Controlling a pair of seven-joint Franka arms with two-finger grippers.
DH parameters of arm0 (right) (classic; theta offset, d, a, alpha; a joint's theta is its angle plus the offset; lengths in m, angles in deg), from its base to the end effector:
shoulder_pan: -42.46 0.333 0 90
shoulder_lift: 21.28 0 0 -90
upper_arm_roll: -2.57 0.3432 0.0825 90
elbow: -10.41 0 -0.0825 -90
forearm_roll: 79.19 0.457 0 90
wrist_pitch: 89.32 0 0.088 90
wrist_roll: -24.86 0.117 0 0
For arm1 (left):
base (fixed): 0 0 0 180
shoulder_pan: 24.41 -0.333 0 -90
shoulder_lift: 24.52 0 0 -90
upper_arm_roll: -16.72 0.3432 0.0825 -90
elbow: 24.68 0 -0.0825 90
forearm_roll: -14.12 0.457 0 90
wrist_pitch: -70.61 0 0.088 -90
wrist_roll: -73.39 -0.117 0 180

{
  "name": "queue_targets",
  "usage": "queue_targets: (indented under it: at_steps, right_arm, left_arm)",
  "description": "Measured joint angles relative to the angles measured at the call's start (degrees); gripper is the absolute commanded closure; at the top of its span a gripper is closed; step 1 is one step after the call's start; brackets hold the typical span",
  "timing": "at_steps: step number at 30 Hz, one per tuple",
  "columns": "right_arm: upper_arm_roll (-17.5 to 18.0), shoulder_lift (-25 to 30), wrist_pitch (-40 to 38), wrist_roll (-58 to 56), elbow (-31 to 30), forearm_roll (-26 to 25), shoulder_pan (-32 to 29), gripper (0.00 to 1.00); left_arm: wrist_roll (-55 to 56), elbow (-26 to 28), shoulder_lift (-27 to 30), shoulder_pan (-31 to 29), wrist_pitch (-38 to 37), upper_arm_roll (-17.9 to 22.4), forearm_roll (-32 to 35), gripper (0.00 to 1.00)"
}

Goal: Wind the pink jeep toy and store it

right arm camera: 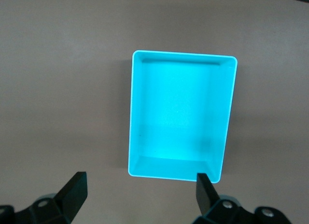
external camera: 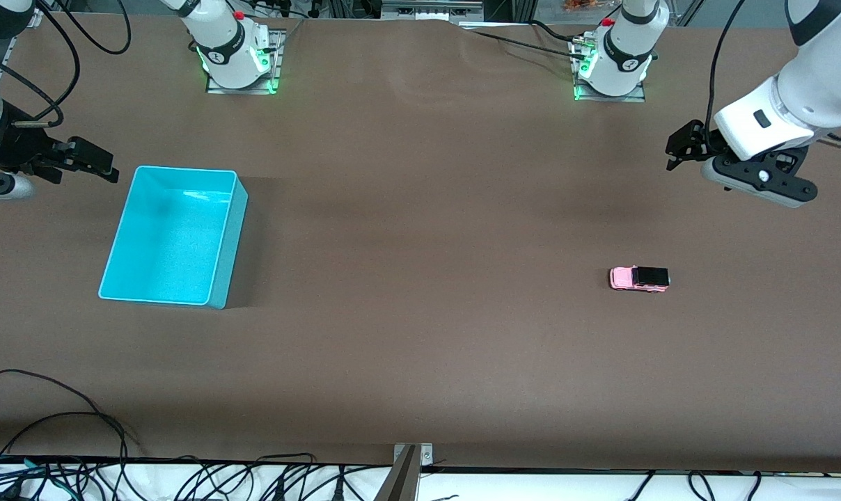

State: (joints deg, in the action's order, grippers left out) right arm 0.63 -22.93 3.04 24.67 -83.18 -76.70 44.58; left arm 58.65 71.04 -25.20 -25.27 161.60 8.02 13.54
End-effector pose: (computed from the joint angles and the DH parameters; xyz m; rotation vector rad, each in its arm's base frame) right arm 0.6370 0.0072 0.5929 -3.0982 -0.0055 0.0778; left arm 0.6205 -0.0862 0.5816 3.0604 -0.6101 -0.1458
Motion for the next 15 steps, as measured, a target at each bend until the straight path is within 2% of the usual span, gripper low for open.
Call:
queue_targets:
  at_steps: [15]
  right_arm:
    - [0.00, 0.00, 0.00, 0.00, 0.00, 0.00, 0.00, 0.00]
  left_arm:
    - [-30.32, 0.39, -7.49, -4.93, 0.53, 0.35, 1.18, 0.00]
